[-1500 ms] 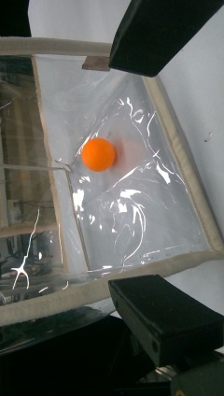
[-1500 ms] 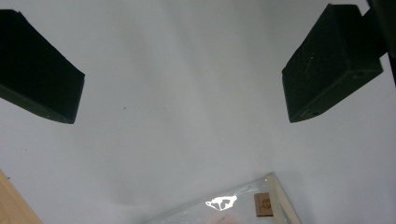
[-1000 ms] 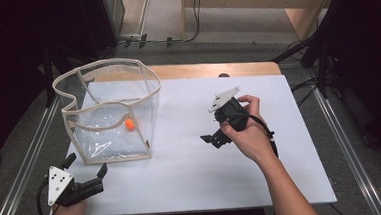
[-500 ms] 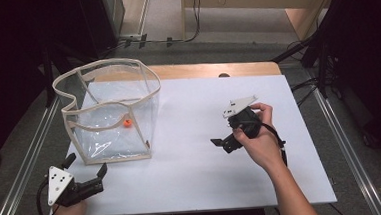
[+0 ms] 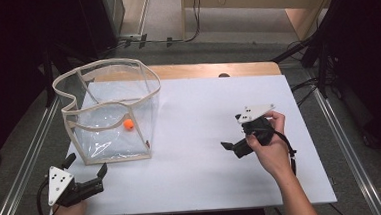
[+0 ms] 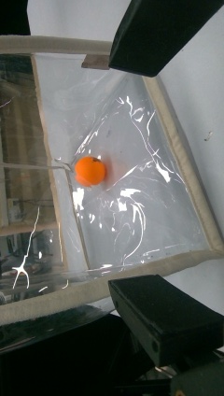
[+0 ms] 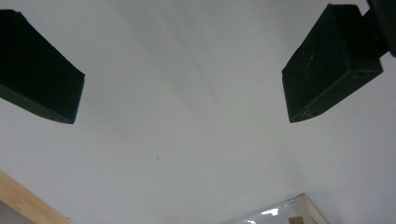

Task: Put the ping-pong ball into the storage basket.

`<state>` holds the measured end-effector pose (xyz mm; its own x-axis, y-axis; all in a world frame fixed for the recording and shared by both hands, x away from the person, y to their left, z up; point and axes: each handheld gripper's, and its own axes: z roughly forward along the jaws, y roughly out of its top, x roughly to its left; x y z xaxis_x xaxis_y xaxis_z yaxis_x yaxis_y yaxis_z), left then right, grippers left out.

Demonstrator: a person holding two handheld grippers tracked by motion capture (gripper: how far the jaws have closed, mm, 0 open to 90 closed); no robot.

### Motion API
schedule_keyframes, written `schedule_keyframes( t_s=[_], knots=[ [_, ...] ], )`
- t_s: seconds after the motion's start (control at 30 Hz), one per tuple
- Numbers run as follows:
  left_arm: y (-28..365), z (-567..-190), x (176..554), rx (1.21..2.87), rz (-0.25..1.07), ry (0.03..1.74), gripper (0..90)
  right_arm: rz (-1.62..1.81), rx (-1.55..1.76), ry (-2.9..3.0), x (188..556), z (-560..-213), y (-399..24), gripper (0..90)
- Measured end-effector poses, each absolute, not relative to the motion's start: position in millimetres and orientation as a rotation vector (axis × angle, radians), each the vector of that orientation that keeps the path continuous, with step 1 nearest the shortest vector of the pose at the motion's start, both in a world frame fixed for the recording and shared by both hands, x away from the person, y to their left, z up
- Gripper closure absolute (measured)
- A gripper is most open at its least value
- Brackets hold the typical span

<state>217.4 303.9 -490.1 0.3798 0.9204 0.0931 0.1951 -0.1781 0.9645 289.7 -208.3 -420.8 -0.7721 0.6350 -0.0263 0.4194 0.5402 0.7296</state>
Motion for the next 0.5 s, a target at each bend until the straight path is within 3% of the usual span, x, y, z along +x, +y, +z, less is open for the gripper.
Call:
schedule_keyframes(
  t_s=[0.5],
  knots=[
    [303.7,-490.1,217.0,1.628,0.912,1.013,0.0,1.119,0.926,2.413,273.2,-435.2,-237.9,0.0]
  ],
)
